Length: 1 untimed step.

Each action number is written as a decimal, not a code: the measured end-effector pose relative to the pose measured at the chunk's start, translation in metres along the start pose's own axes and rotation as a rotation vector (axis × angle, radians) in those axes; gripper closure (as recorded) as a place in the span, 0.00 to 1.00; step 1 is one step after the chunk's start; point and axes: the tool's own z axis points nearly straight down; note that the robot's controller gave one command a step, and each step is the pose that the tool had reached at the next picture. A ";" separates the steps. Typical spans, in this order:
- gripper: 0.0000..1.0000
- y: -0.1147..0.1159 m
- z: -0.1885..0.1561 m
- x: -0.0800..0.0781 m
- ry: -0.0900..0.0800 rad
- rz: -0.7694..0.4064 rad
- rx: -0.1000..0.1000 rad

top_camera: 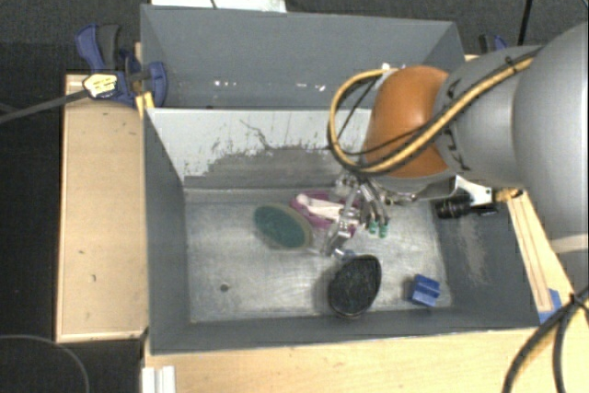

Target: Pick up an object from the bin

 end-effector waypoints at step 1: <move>0.00 0.079 0.023 0.010 -0.023 0.124 -0.010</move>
Offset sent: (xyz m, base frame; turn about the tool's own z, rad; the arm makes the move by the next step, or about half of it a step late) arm 0.0047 0.0760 -0.0315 0.1266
